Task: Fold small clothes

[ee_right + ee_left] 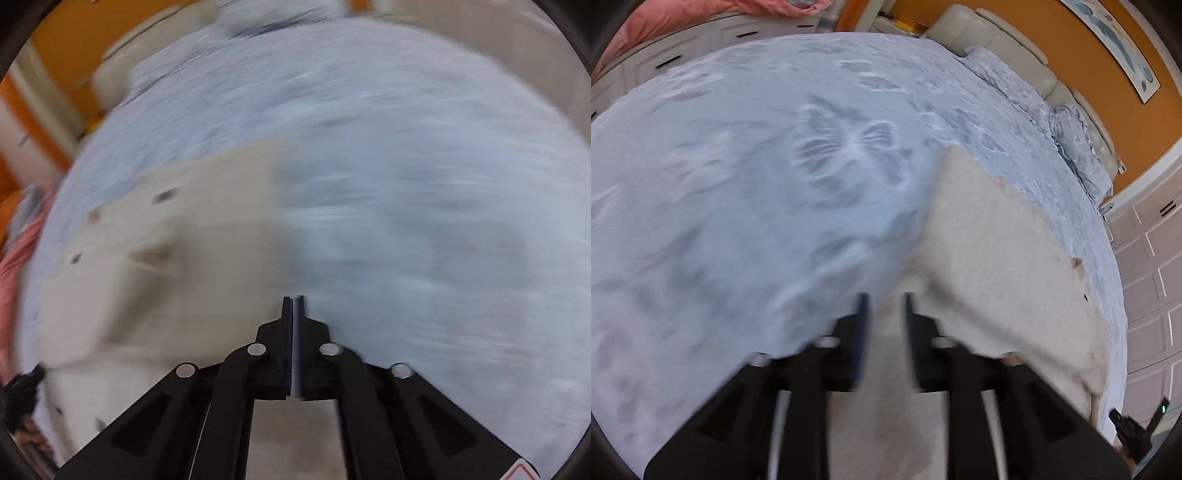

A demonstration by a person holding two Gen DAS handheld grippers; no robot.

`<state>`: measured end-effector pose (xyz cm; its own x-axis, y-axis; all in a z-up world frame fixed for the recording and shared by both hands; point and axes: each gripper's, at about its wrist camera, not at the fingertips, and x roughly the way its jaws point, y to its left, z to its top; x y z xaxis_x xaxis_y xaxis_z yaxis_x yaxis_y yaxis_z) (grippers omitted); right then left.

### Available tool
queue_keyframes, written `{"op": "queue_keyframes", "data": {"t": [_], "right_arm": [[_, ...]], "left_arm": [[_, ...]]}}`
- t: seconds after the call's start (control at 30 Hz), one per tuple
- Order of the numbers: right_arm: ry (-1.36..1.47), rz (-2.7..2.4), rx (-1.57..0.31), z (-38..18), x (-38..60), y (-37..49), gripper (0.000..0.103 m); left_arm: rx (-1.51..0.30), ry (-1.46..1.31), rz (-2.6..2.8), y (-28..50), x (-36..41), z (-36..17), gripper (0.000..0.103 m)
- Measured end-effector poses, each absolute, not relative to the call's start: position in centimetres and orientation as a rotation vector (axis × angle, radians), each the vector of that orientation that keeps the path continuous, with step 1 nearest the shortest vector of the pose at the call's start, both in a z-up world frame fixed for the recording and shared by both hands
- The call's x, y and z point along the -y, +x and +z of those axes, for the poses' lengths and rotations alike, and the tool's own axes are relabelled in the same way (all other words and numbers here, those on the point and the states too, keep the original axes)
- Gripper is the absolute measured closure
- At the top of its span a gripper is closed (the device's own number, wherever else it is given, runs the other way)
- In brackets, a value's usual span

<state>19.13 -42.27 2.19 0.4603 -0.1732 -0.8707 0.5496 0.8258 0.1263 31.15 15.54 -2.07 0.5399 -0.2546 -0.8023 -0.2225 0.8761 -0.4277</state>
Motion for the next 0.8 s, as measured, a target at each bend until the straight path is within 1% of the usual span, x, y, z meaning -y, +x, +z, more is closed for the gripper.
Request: {"op": "queue_keyframes", "data": {"t": [0.03,0.07,0.1,0.13,0.17,0.2,0.23,0.27,0.37,0.47,0.53,0.57,0.6,0.63,0.67,0.7,0.73,0.8], "right_arm": [[0.423,-0.446,-1.005,2.6,42.3,16.9,0.087],[0.43,-0.419,-1.026,3.1,41.9,14.1,0.085],[0.443,-0.393,-1.049,3.2,41.4,11.3,0.078],[0.458,-0.377,-1.067,3.0,40.4,9.5,0.063],[0.484,-0.36,-1.096,2.3,39.6,7.4,0.055],[0.515,-0.343,-1.125,1.6,38.7,5.4,0.045],[0.564,-0.319,-1.159,0.6,37.4,3.6,0.044],[0.611,-0.297,-1.185,-0.3,36.2,2.4,0.044],[0.777,-0.239,-1.244,-2.8,32.8,-0.2,0.044],[0.827,-0.209,-1.21,-3.0,30.4,1.0,0.04],[0.824,-0.174,-1.198,-2.6,29.2,1.5,0.04],[0.802,-0.165,-1.192,-2.6,28.7,2.2,0.04],[0.785,-0.168,-1.193,-2.6,28.4,2.6,0.04],[0.775,-0.182,-1.194,-2.7,28.2,2.9,0.043],[0.775,-0.189,-1.181,-2.6,28.0,3.2,0.047],[0.782,-0.181,-1.165,-2.4,27.9,3.6,0.067],[0.792,-0.169,-1.162,-2.3,27.9,3.8,0.09],[0.819,-0.148,-1.099,-1.0,28.0,4.0,0.09]], "left_arm": [[-1.024,-0.53,-0.018,29.7,-16.1,-2.1,0.063],[-1.048,-0.531,-0.014,27.9,-16.7,-2.2,0.06],[-1.072,-0.532,-0.012,26.6,-17.1,-2.4,0.057],[-1.11,-0.544,-0.014,24.6,-17.4,-2.7,0.052],[-1.146,-0.565,-0.018,22.5,-17.6,-3.0,0.049],[-1.163,-0.58,-0.024,21.2,-17.6,-3.2,0.049],[-1.179,-0.598,-0.035,19.2,-17.5,-3.3,0.047],[-1.191,-0.608,-0.044,17.6,-17.2,-3.3,0.042],[-1.206,-0.623,-0.065,14.4,-16.2,-3.3,0.031],[-1.224,-0.649,-0.092,13.3,-15.0,-3.7,0.023],[-1.223,-0.632,-0.093,13.5,-14.4,-3.7,0.023],[-1.222,-0.627,-0.085,13.7,-14.3,-3.8,0.025],[-1.215,-0.62,-0.073,14.0,-14.2,-3.7,0.03],[-1.211,-0.612,-0.067,14.1,-14.1,-3.6,0.052],[-1.218,-0.602,-0.087,14.5,-14.0,-3.5,0.08],[-1.246,-0.602,-0.098,14.9,-14.0,-3.5,0.093],[-1.257,-0.611,-0.099,14.9,-14.2,-3.4,0.095],[-1.223,-0.617,-0.112,14.5,-14.8,-1.7,0.095]]}}
